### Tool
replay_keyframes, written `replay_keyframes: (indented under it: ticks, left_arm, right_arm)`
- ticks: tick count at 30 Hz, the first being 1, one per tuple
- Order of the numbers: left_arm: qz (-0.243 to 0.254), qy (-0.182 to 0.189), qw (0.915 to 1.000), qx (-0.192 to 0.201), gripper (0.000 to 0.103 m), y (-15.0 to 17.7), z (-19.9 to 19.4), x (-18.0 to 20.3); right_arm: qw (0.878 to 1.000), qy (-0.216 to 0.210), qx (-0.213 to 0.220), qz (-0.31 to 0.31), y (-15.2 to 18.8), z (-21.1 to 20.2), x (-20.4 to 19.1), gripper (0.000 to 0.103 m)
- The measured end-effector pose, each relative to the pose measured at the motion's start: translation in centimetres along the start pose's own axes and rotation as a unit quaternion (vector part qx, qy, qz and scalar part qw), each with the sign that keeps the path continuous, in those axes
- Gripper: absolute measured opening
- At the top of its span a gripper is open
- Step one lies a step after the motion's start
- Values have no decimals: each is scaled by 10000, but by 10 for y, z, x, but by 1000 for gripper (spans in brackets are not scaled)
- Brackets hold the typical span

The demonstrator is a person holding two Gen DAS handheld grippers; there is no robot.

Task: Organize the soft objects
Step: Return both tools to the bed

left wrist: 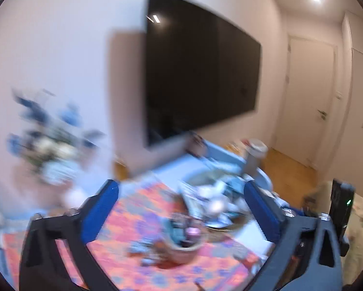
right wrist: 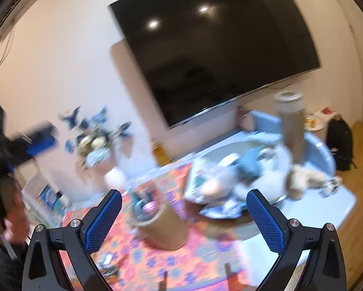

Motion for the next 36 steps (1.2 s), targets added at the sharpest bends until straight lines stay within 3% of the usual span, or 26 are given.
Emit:
replay_keyframes:
  ticks: [3, 7, 12, 16, 25, 27, 28, 32, 36]
  left_arm:
    - [-79, -523, 9984, 210, 102, 20, -46, -37]
    - [-431, -1080, 9932, -48, 102, 78, -67, -77]
    - [-1068, -1329, 9811, -921, 102, 184, -41, -125]
    - [-1113, -1609, 9714, -1345, 102, 248, -17, -147]
    - [-1325, -1470, 9640, -1778, 102, 326, 33, -160]
    - [-1570, -1322, 9577, -2020, 102, 336, 38, -164]
    - [-1685, -1272, 9578, -1950, 102, 337, 37, -167]
    - [-1876, -1155, 9556, -1954, 102, 341, 36, -170]
    - [-1953, -982, 9526, -2117, 102, 346, 44, -171]
  right_arm:
    - [9991, -289, -317, -66, 28, 19, -28, 103]
    - [9953, -463, -793, -307, 74, 49, -59, 103]
    - [9875, -313, -1441, -556, 127, 94, -86, 103]
    - [9828, 66, -1659, -810, 154, 120, -97, 103]
    - [9677, 1023, -1548, -1704, 190, 164, -114, 103]
    - [9640, 1199, -1562, -1789, 198, 176, -112, 103]
    - [9626, 1262, -1596, -1791, 201, 182, -110, 103]
    - [9566, 1322, -2093, -1539, 213, 203, -95, 103]
    - [9636, 1103, -2044, -1323, 209, 203, -89, 103]
Point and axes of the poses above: each gripper's, at about its wrist camera, not at the fingertips, and z roughly the way its jaws point, x to its right, y to its underside, the point moved 3 cm from there along z, roughly the way its jaws point, and after that the axes turned 9 degrees about z, right-handed, at the moved point
